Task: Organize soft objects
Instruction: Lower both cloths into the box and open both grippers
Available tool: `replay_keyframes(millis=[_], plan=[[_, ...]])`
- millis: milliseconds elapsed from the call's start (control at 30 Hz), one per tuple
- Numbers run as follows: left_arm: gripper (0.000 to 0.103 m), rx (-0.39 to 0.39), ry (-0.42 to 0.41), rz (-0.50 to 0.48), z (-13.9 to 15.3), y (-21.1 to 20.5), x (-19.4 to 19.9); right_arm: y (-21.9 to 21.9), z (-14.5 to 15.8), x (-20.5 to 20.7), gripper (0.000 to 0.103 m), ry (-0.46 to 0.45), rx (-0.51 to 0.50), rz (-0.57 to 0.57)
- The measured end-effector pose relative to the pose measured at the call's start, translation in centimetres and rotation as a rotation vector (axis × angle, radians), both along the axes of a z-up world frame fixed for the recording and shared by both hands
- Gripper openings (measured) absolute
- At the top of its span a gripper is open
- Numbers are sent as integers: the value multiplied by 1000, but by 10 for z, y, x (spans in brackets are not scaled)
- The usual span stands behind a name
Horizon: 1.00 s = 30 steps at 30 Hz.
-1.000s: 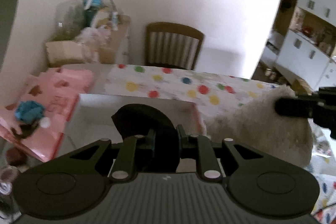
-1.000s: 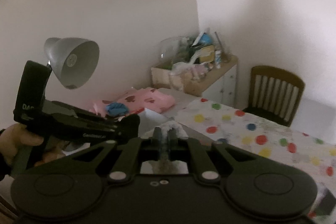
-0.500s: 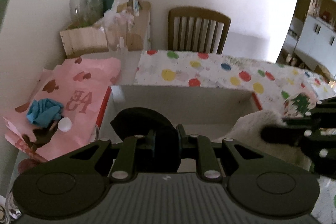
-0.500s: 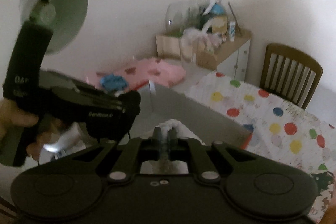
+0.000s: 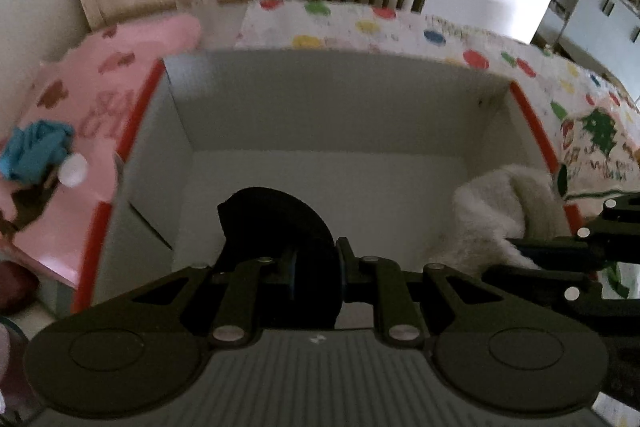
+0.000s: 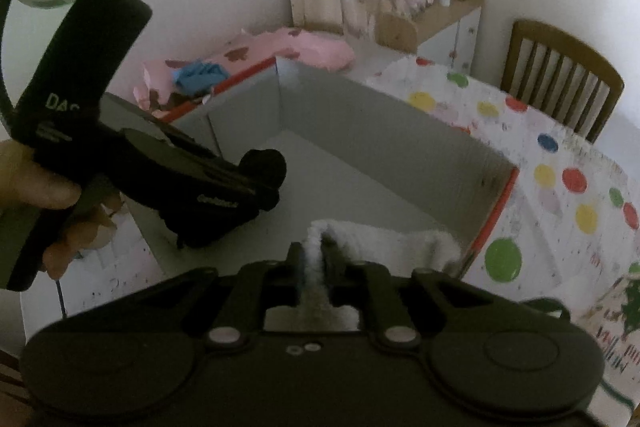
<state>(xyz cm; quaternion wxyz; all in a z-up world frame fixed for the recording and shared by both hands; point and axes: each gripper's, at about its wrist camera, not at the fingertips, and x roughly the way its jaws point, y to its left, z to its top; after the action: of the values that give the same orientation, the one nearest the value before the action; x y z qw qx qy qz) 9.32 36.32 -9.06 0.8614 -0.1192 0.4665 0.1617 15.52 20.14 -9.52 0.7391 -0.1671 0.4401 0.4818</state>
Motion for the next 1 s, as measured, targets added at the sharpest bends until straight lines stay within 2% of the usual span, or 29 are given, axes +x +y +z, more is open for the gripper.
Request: replay_keyframes(millis=[200,400,467,500,533,667,933,1000], plan=[[20,-36,42,-11,-16,-4,4,1,-8,2,17,18,-36,-16],[31,-42,52,-1,-19,-5,8,-3,-10,2,21,44,-57,-25],[41,-39,47,0,-18,-6,7,-5,-8,2,22,56,-43,-28],[58,-38,44,0,-17,-7,6,-7,-6,2,24,59,-37,-31],[70,-37,41,1,-16,-7,5,-8,-5,2,27,61,-29,-32],[71,-24,-6,14,-8,-7,-3,-14,5,-1,32,59,4,-31],[71,-18,-53,26,13,-13,-18,-35,27,-3,48,46,69,-53],[71,-15,-67,27,19,-16,-21,-41,32,-3,49,54,81,-67]])
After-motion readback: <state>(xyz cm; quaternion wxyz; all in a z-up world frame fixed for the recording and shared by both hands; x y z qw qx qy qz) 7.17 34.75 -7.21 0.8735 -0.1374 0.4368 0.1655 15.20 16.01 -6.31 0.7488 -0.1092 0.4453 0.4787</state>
